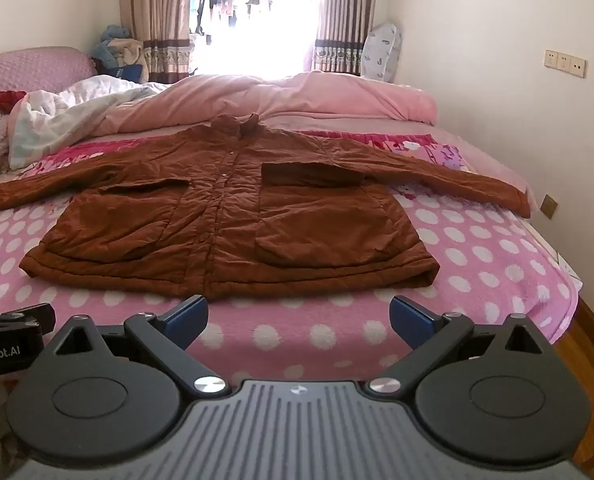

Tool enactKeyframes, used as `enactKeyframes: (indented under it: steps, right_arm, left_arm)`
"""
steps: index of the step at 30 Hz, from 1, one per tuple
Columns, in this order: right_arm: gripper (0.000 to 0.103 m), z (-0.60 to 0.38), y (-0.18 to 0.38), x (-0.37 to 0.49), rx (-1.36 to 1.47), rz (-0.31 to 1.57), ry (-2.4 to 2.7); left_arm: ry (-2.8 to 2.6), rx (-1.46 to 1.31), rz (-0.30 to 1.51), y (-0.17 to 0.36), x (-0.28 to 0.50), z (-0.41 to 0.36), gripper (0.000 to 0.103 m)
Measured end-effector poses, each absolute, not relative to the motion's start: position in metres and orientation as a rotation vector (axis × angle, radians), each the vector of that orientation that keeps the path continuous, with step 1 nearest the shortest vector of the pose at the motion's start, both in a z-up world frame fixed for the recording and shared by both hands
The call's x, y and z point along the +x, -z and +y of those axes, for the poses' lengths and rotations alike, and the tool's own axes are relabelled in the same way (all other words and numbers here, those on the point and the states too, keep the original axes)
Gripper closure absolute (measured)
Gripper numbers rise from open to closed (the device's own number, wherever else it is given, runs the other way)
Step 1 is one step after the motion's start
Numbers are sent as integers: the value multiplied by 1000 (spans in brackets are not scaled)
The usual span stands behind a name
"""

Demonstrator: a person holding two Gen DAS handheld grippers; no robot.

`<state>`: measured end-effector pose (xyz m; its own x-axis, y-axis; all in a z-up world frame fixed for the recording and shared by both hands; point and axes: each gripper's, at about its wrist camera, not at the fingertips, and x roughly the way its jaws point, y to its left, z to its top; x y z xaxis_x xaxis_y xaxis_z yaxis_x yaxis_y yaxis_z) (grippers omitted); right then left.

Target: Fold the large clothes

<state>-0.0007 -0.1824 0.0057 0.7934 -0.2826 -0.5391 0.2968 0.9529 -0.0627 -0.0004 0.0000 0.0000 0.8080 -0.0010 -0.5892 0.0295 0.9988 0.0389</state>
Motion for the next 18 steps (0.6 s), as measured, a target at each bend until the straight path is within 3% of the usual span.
enactKeyframes:
  steps: [18]
  right_arm:
    - [0,-182,-6,-1,24,574,314]
  left_arm:
    - [18,48,639,0,-1,1,0]
